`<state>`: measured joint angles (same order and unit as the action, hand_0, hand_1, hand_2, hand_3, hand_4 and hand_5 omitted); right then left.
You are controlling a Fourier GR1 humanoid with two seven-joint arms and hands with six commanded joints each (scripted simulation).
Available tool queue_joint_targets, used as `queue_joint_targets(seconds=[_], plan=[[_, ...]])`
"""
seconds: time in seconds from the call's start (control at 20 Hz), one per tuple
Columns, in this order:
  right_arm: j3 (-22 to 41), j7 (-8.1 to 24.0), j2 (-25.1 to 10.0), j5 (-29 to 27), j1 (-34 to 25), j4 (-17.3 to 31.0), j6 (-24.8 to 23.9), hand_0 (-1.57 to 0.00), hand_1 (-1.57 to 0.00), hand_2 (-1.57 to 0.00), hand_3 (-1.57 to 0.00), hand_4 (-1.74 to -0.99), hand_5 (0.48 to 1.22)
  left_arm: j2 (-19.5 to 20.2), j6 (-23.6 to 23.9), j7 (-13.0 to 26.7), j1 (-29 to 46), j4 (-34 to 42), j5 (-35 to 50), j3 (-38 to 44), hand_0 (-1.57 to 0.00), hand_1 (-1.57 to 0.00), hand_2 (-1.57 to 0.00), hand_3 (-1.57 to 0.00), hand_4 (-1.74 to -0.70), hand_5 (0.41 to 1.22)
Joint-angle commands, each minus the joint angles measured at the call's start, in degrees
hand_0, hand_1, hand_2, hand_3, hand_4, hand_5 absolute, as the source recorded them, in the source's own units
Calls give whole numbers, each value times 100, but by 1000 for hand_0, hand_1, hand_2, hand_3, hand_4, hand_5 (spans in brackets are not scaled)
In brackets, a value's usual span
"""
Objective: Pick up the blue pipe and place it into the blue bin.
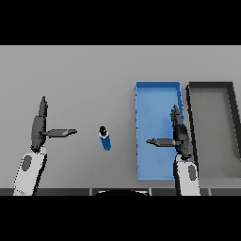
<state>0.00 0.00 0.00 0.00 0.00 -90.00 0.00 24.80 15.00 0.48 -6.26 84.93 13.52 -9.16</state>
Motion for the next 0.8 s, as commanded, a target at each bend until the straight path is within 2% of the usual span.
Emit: queue_joint_targets(seconds=[0.0, 0.25, 0.3, 0.4, 0.6, 0.75], plan=[[-7, 6, -5, -6, -8, 5, -3, 1, 1, 1, 1, -1254, 598, -7, 5, -19, -8, -2, -3, -1, 1, 1, 1, 1, -1186, 605], [-66, 66, -60, -36, -100, 74, 7, 1, 1, 1, 1, -1254, 598, -64, 32, -48, -39, -27, -31, -29, 1, 1, 1, 1, -1186, 605], [126, -260, -413, 293, 209, -109, 196, 1, 1, 1, 1, -1254, 598, 309, -694, -300, 113, -17, 115, -115, 1, 1, 1, 1, -1186, 605], [364, -430, -707, 659, 476, -356, 337, 1, 1, 1, 1, -1251, 597, 721, -1485, -490, 115, -197, 258, -149, 1, 1, 1, 1, -1190, 604], [491, -197, -869, 883, 552, -612, 351, 1, 1, 1, 1, -1236, 594, 907, -1904, -758, 236, -128, 226, -277, 1, 1, 1, 1, -1174, 603], [540, -228, -849, 897, 585, -553, 397, 1, 1, 1, 1, -1227, 594, 1107, -2364, -860, 321, 63, 207, -489, 1, 1, 1, 1, -1164, 598]])
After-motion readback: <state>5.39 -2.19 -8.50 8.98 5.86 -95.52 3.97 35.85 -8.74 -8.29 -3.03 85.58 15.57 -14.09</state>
